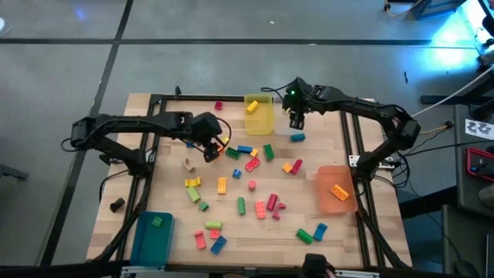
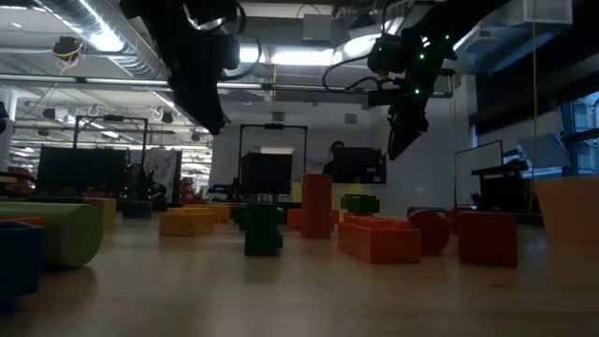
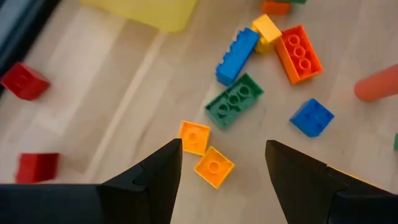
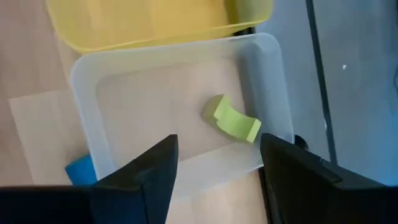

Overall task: Sort blocks by size
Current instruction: Put the yellow square game piece into the blue bin

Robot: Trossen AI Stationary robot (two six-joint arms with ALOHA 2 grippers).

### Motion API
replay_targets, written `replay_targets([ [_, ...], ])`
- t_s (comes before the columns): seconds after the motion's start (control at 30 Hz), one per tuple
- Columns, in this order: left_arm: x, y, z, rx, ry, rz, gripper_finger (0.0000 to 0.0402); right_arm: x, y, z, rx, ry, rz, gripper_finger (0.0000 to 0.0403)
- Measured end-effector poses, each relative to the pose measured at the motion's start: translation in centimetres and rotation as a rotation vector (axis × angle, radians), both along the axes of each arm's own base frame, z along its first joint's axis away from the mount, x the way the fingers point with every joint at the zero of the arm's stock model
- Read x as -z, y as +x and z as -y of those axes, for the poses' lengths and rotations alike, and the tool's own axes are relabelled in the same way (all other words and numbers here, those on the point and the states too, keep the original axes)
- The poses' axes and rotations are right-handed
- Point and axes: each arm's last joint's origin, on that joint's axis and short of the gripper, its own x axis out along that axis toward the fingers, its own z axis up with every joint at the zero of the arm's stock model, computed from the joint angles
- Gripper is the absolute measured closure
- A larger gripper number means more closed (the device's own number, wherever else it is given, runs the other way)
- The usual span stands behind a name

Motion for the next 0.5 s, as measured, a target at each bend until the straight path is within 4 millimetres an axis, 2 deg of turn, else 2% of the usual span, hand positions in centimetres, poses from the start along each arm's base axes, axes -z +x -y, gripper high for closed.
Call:
replay_targets([
  [0.3, 2.8, 1.8, 1.1, -0.041, -0.064, -0.088, 0.0185, 0.2, 0.6, -0.9, -0.043, 0.026, 0.005, 0.0171],
  [0.5, 5.2, 2.8, 0.8, -0.217, -0.140, -0.139, 0.0185, 0.2, 1.3, -2.0, -0.083, 0.027, 0.004, 0.0171],
])
